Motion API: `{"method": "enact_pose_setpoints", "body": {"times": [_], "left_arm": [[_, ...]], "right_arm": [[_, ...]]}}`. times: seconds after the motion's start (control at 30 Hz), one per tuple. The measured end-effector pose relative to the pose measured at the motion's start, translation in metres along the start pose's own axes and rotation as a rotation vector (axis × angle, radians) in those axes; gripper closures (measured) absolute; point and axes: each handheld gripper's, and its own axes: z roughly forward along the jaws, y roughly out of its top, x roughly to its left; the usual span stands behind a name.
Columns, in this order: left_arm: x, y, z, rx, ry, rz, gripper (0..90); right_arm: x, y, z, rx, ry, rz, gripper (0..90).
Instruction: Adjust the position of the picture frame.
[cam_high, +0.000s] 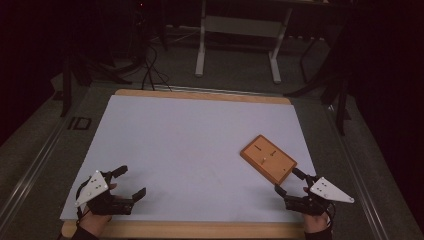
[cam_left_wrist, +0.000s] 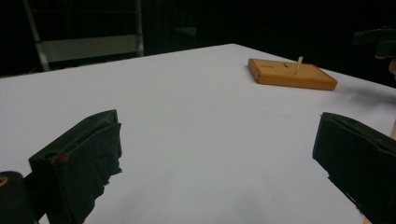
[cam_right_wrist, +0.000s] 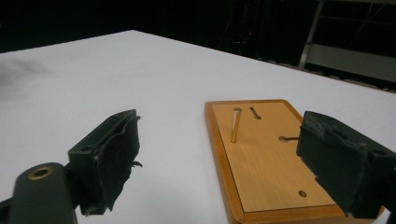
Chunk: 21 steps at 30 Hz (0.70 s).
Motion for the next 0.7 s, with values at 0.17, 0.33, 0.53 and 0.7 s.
{"method": "enact_pose_setpoints", "body": {"times": [0.17, 0.33, 0.53, 0.7], "left_arm": [[0.000, 0.001, -0.001, -0.010, -0.005, -0.004, 1.5], [0.000, 0.001, -0.002, -0.012, -0.011, -0.008, 1.5], [-0.002, 0.001, 0.000, -0.005, -0.020, -0.005, 1.5], [-0.002, 0.001, 0.000, -0.003, -0.021, -0.006, 1.5]], "right_arm": [[0.000, 0.001, -0.001, 0.006, 0.015, -0.004, 10.7], [0.004, 0.006, -0.005, 0.009, -0.003, -0.018, 10.1], [0.006, 0.013, -0.003, 0.009, 0.027, -0.010, 9.3], [0.008, 0.021, 0.007, 0.055, 0.022, -0.065, 9.3]]}}
